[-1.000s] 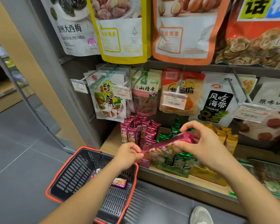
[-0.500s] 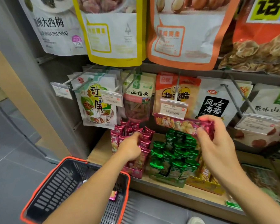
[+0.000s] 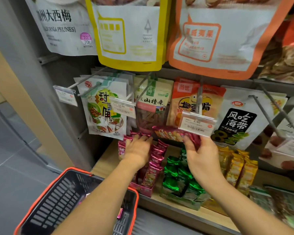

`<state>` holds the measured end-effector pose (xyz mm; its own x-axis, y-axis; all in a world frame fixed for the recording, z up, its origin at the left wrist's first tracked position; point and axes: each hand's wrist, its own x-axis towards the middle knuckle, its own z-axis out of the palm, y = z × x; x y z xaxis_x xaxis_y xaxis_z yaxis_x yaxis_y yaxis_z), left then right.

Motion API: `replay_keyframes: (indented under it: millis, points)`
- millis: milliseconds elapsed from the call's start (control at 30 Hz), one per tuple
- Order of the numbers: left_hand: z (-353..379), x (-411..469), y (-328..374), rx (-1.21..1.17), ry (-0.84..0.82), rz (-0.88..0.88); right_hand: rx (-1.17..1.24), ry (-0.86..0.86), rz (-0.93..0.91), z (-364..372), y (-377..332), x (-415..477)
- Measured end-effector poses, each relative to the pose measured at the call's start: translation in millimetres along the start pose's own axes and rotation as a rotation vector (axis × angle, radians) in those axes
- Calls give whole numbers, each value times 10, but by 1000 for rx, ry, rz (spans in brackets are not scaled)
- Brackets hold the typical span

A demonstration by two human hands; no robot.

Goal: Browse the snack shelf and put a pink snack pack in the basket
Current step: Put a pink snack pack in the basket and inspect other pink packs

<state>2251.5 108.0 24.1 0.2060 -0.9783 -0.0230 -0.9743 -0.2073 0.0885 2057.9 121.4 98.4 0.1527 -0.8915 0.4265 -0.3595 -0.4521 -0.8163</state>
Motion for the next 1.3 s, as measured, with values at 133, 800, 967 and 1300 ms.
replay_keyframes:
  millis: [133, 800, 967, 1300]
  points:
    - [-16, -40, 24, 50, -3, -18, -33, -8, -18, 142, 23, 133]
    - [-28, -448, -365, -120, 96, 310, -327, -302, -90, 429, -26, 216]
    - [-187, -537, -352, -138, 142, 390, -448, -441, -6, 633, 54, 302]
    - [-493, -827, -466, -231, 297, 396, -813, -648, -30, 964, 343, 137]
